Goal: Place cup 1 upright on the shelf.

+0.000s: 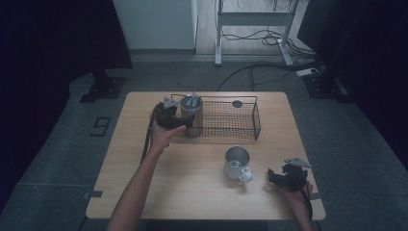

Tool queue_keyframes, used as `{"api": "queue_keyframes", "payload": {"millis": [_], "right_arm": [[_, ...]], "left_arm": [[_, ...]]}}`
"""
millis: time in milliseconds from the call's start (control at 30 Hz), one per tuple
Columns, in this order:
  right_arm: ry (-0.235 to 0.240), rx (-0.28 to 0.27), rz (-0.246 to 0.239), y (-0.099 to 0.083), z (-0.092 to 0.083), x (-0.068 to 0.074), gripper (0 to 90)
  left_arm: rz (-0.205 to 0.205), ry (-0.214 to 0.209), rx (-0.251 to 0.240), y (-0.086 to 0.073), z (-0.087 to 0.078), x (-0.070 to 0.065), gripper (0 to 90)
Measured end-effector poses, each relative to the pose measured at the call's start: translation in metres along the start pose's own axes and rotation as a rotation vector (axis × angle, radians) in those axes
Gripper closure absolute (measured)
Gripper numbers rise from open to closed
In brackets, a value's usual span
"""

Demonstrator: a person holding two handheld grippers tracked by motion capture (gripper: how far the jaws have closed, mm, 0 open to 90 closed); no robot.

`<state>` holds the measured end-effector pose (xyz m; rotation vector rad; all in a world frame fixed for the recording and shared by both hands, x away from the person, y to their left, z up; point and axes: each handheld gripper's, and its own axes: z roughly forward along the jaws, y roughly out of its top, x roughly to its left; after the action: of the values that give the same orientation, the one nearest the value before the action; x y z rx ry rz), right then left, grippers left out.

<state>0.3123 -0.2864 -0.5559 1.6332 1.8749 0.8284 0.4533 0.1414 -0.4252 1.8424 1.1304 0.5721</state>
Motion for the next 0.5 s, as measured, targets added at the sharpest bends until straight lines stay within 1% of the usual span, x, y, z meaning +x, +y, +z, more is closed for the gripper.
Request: {"api": "queue_keyframes", "payload": {"millis": [33,67,133,167,200,333,367,400,433,467,500], "right_arm": [[0.000,0.000,0.000,0.000,0.000,0.000,8.9],[0.000,0.000,0.000,0.000,0.000,0.000,9.0],[0.000,-0.001,0.000,0.000,0.000,0.000,9.2],[0.000,-0.001,-0.001,0.000,0.000,0.000,9.3],[0.000,-0.001,-0.001,0.000,0.000,0.000,9.3],[0.001,-0.002,-0.005,0.000,0.000,0.000,10.0],[0.005,-0.004,-0.002,0.000,0.000,0.000,10.6],[0.005,-0.002,-0.005,0.000,-0.001,0.000,10.8],[0.006,-0.003,-0.006,0.000,-0.001,0.000,11.0],[0.007,-0.003,-0.005,-0.001,-0.001,0.000,11.1],[0.007,-0.003,-0.005,-0.001,-0.001,0.000,11.1]], "left_arm": [[0.000,0.000,0.000,0.000,0.000,0.000,2.9],[0.002,-0.006,-0.008,-0.003,-0.004,-0.001,3.1],[0.001,-0.009,-0.007,-0.005,-0.006,-0.001,3.5],[0.007,-0.012,-0.007,-0.008,-0.011,-0.004,3.7],[0.007,-0.012,-0.007,-0.008,-0.011,-0.004,3.8],[0.017,-0.028,0.004,-0.017,-0.023,-0.013,3.8],[0.028,-0.039,0.005,-0.023,-0.030,-0.019,3.6],[0.033,-0.046,0.006,-0.026,-0.033,-0.021,3.4],[0.033,-0.046,0.006,-0.026,-0.033,-0.021,3.4],[0.021,-0.077,0.006,-0.030,-0.040,-0.025,3.4],[0.018,-0.085,0.004,-0.032,-0.042,-0.026,3.3]]}}
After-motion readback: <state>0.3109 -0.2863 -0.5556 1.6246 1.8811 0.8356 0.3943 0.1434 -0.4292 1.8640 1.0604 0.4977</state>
